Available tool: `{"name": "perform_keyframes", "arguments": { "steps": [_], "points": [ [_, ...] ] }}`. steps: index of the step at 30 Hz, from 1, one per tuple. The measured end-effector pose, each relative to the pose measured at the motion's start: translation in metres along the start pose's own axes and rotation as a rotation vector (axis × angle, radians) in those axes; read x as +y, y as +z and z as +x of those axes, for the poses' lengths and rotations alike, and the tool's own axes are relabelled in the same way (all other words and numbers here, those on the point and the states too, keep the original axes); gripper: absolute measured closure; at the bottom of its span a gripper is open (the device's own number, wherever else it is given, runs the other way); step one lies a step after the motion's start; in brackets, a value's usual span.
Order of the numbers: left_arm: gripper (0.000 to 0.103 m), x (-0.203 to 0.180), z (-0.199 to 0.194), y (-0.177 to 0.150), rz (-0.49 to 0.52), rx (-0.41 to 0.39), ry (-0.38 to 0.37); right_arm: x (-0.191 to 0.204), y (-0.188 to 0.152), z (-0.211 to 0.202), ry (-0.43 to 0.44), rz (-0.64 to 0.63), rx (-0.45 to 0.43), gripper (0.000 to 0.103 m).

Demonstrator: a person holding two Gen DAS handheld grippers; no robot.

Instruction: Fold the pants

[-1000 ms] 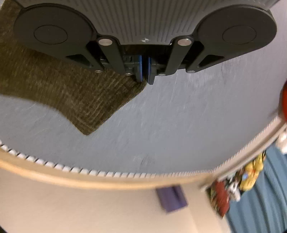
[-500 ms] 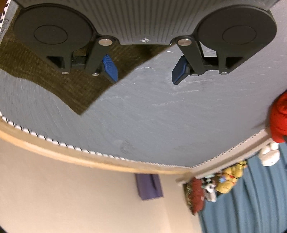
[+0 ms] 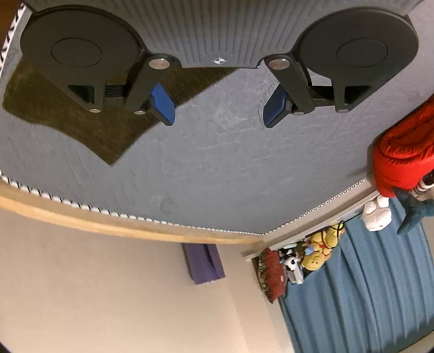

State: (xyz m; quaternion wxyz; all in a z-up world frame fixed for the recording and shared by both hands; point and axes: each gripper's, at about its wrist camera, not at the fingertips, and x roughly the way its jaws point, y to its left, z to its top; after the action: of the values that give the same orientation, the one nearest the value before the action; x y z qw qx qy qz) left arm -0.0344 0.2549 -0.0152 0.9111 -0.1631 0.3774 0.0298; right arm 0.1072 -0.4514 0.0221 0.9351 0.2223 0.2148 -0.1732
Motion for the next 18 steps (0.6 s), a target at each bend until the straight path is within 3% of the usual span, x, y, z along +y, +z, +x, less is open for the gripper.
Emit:
{"name": "perform_keyframes", "arguments": {
  "steps": [2, 4, 5, 7, 11, 13, 14, 16, 18],
  "points": [
    [0.064, 0.003, 0.010, -0.005, -0.032, 0.061, 0.034, -0.007, 0.001, -0.003, 0.006, 0.029, 0.008, 0.029],
    [0.055, 0.011, 0.033, -0.013, -0.066, 0.181, 0.104, -0.011, 0.003, -0.005, 0.007, 0.036, 0.008, 0.029],
    [0.042, 0.014, 0.037, -0.014, -0.082, 0.189, 0.130, -0.014, 0.003, -0.006, 0.005, 0.034, 0.008, 0.029],
    [0.037, 0.005, 0.028, -0.008, -0.024, 0.131, 0.180, -0.019, 0.002, -0.005, -0.005, 0.034, 0.013, 0.029],
    [0.037, -0.038, -0.004, 0.000, 0.260, -0.117, 0.311, -0.033, 0.002, 0.000, -0.034, 0.043, 0.031, 0.029],
    [0.037, -0.052, -0.011, -0.003, 0.312, -0.160, 0.238, -0.037, 0.001, 0.002, -0.046, 0.037, 0.038, 0.029],
    [0.038, -0.055, -0.009, -0.004, 0.310, -0.145, 0.188, -0.039, 0.000, 0.003, -0.050, 0.032, 0.042, 0.029],
    [0.045, -0.058, 0.002, -0.006, 0.285, -0.073, 0.102, -0.042, -0.002, 0.005, -0.054, 0.026, 0.051, 0.029],
    [0.066, -0.050, 0.027, -0.008, 0.238, 0.054, 0.094, -0.044, -0.002, 0.005, -0.056, 0.022, 0.057, 0.029]
  ]
}}
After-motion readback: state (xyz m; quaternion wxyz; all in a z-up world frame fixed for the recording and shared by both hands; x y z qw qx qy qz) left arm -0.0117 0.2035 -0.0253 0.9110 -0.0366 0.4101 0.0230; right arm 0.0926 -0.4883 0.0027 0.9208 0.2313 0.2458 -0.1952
